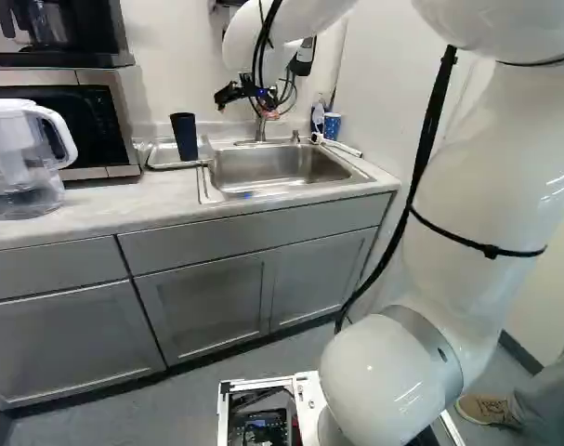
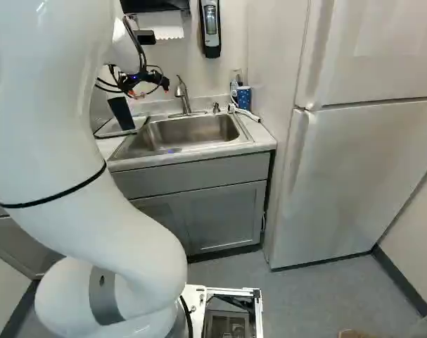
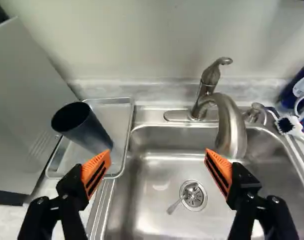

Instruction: Rinse the cup and place it in the tray

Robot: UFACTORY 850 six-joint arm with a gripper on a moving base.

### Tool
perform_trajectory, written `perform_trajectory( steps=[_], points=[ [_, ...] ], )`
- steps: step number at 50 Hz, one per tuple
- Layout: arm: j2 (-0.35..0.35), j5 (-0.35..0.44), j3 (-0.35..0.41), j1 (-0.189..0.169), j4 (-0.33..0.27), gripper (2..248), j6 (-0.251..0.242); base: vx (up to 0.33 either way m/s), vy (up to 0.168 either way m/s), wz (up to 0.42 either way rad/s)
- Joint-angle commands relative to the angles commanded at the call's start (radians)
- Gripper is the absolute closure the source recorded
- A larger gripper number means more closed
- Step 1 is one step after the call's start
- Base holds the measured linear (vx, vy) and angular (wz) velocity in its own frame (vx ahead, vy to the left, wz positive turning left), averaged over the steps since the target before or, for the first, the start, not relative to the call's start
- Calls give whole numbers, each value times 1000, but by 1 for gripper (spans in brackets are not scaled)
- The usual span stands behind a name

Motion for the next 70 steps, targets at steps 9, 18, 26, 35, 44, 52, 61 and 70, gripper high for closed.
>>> perform_trajectory(
  steps=[9, 18, 26, 35, 44, 52, 61, 70],
  points=[
    [42, -46, 44, -13, 0, 3, 0, 0, 0, 0],
    [84, -93, 86, -31, 0, 3, 0, 0, 0, 0],
    [121, -134, 122, -49, 0, 3, 0, 0, 0, 0],
    [131, -159, 132, -58, 0, 3, 0, 0, 0, 0],
    [131, -159, 132, -58, 0, 3, 0, 0, 0, 0],
    [131, -159, 132, -58, 0, 3, 0, 0, 0, 0],
    [131, -159, 132, -58, 0, 3, 0, 0, 0, 0],
    [131, -159, 132, -58, 0, 3, 0, 0, 0, 0]
  ],
)
